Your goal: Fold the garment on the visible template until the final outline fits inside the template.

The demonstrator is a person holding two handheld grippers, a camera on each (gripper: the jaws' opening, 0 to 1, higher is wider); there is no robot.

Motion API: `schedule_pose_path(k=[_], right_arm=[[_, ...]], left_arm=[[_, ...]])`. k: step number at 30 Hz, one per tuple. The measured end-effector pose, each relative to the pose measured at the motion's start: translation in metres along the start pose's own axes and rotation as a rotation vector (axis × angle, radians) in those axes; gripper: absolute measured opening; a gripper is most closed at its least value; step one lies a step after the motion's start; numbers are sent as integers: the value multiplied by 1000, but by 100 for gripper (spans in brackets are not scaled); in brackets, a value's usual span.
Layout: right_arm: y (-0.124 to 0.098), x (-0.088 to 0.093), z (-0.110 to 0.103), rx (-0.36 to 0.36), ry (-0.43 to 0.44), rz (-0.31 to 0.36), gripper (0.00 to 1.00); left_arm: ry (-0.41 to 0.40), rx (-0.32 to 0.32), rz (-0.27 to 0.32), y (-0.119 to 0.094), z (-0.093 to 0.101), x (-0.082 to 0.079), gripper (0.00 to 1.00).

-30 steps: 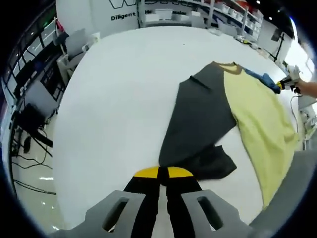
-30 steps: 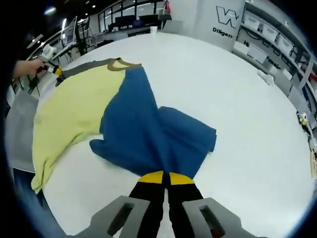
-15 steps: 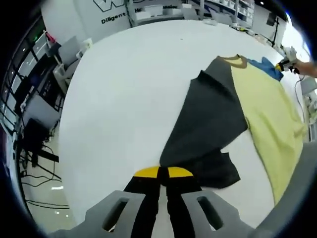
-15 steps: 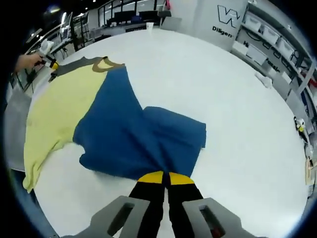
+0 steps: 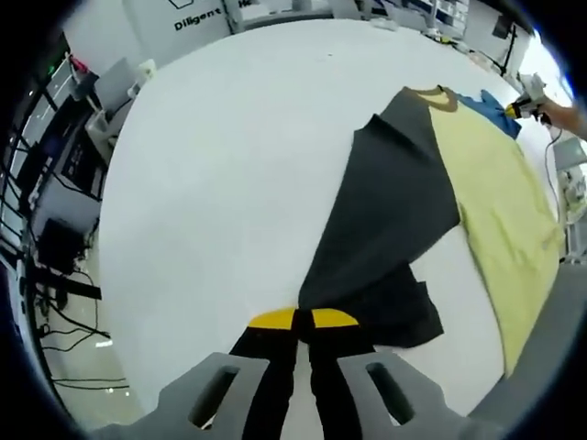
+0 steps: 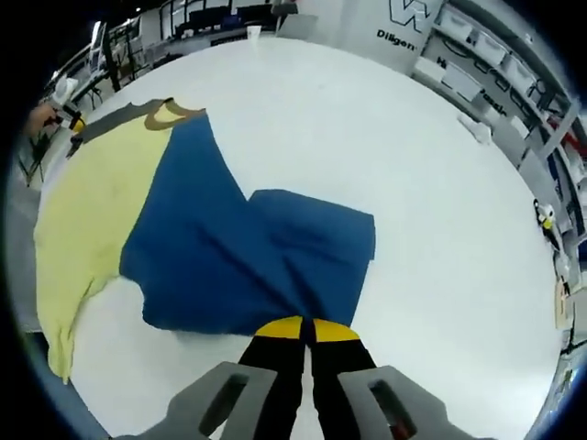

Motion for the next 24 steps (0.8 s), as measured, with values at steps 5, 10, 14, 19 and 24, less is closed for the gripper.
schedule_pose_path(k=[5, 10, 14, 19, 24], right_arm=[[-13, -16, -6, 51, 1, 16, 0], [-21, -44, -21, 58, -34, 99, 10], [-15, -76, -37, -15, -36, 207, 18], [6, -98, -63, -140, -50, 243, 25], [30, -109, -79, -173, -88, 223, 31]], left_arm=[[29, -48, 29, -15, -7, -13, 17], [43, -44, 122, -20, -1, -47, 18], [89, -68, 167, -17, 10, -79, 21], [144, 39, 234, -3, 47, -121, 22], [219, 143, 178, 32, 85, -144, 28]])
Point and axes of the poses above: the point that each gripper's makers call its tool centre point, and the gripper's own axes: y roughly forward along the fingers, z roughly to its right, x roughly out of its underside, the point moved 9 cm from there along -y, roughly backward along the fingers, and after that the axes turned 1 degree about -x, right-handed, at the moved point
